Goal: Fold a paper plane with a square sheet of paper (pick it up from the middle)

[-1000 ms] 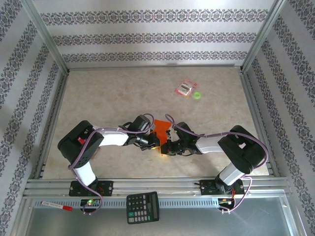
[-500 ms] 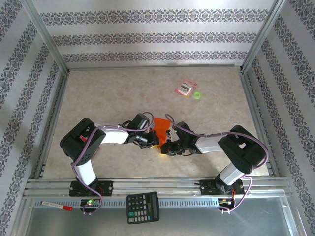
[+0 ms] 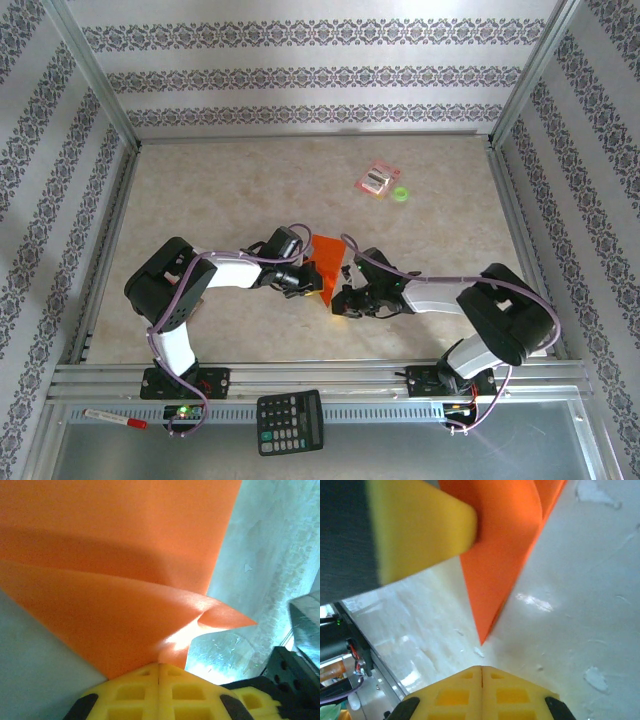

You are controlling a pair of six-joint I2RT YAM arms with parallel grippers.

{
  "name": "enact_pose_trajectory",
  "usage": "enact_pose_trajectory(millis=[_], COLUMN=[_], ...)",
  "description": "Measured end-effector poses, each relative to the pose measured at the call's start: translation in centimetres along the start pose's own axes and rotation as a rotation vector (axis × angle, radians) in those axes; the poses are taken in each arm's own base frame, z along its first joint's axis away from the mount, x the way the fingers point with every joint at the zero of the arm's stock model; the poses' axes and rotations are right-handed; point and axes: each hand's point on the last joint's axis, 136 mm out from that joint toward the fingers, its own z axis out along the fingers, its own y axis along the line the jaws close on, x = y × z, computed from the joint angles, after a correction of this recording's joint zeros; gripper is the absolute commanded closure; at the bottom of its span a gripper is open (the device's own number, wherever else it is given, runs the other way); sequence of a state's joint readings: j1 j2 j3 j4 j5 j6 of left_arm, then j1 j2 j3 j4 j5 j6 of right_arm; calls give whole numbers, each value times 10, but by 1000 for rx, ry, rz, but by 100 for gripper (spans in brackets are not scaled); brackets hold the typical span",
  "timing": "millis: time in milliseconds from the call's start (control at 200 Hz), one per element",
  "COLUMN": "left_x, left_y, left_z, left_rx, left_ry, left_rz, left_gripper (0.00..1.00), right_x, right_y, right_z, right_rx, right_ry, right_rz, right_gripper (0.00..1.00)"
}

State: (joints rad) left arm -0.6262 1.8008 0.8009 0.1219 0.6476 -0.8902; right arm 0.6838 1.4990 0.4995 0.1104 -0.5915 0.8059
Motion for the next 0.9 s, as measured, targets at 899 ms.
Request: enact_pose_trajectory(millis=[899], left_x=[0], left_y=[0], left_z=[0], left_rx=[2], left_ry=[-2], left_rz=[2], left_gripper=[100], right_x=[-34], right_y=[1], right_z=[18], right_rx=[6], right_ry=[-20], right_rz=[31], right_gripper=[100])
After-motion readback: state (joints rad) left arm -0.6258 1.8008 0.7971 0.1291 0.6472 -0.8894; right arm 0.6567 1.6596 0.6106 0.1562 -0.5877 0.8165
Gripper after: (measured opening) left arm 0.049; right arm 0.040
